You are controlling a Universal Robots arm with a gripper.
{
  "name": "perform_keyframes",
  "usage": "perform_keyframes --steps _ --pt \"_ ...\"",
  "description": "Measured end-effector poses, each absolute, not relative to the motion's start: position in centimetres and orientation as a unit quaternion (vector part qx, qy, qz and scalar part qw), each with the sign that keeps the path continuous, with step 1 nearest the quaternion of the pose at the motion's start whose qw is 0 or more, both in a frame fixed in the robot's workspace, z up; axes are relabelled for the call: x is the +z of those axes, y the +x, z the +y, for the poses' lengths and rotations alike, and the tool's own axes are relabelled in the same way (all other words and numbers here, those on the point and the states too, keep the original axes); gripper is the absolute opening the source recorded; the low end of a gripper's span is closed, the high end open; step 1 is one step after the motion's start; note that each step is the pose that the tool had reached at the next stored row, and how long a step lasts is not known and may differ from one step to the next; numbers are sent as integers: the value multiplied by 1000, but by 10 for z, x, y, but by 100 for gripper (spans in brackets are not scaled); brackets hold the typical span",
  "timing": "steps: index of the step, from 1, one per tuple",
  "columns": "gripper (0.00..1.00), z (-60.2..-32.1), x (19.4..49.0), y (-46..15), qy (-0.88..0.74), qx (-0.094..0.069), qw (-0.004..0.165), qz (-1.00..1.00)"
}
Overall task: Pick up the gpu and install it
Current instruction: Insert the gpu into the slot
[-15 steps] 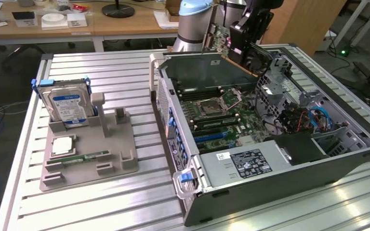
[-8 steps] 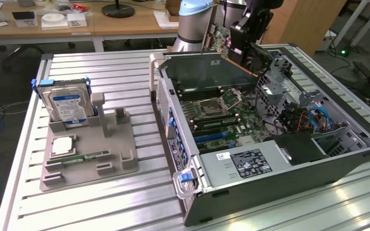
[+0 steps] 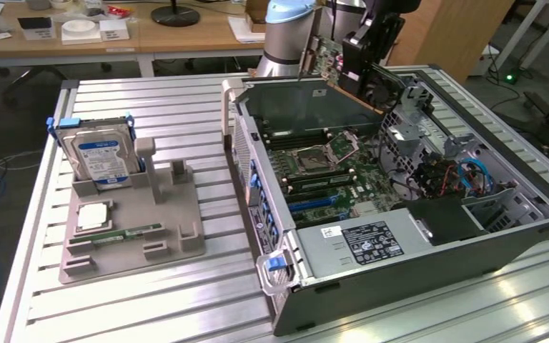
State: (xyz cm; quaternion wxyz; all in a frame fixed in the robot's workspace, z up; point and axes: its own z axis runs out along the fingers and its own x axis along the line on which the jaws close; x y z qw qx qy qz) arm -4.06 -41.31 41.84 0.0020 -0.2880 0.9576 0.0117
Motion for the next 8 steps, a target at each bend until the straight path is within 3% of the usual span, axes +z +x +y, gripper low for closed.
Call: perform_keyframes --steps 8 --pt "28 -413 418 -41 -297 12 2 955"
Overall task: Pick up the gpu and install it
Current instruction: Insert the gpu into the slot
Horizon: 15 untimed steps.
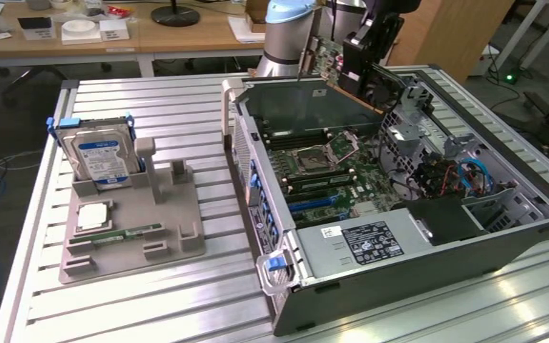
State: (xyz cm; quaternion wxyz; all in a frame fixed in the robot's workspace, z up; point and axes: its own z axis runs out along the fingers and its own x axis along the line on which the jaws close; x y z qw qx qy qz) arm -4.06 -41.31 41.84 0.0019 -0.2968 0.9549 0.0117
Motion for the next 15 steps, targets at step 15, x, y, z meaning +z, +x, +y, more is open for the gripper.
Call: perform_keyframes --steps 15 --pt "28 -413 418 -41 -316 12 2 949"
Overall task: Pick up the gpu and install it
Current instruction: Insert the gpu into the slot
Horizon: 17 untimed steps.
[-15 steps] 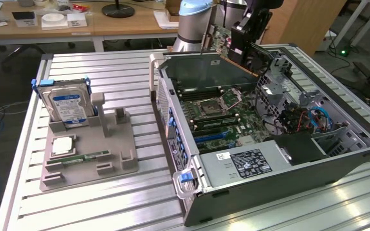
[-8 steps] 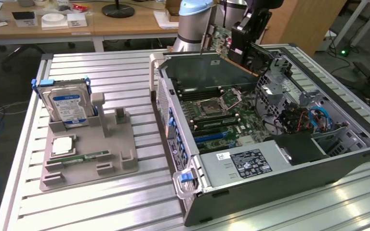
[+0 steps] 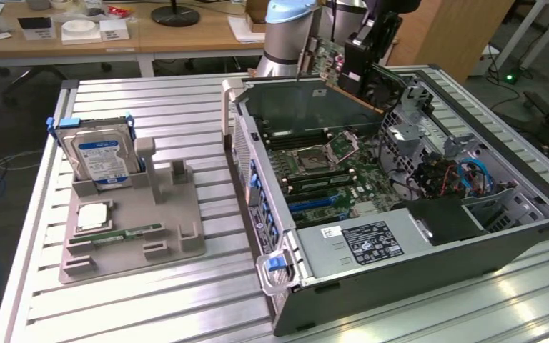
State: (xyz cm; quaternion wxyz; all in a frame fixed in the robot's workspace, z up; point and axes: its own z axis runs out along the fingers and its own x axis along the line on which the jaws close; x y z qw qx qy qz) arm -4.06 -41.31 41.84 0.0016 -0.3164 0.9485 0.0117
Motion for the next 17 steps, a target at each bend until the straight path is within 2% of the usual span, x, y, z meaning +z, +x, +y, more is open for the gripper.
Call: perform_keyframes --steps 17 --pt "28 -413 418 -41 -347 12 1 938"
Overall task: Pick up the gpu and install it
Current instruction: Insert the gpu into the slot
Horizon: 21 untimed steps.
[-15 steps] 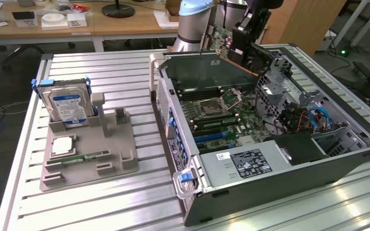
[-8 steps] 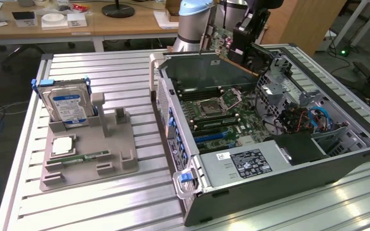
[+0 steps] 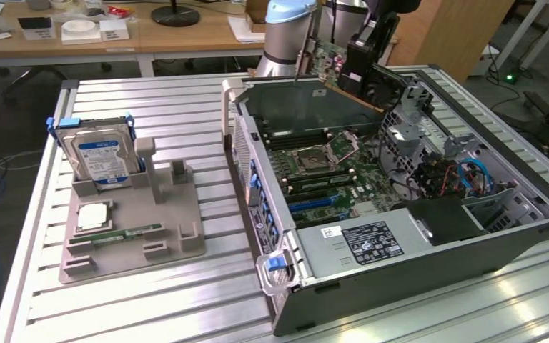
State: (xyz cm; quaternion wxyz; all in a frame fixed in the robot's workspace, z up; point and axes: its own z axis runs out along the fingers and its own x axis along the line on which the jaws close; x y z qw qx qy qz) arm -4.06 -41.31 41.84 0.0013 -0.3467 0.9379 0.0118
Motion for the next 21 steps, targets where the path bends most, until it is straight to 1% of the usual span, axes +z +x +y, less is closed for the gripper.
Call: perform_keyframes --steps 21 --pt "28 -413 418 -41 -386 12 1 923"
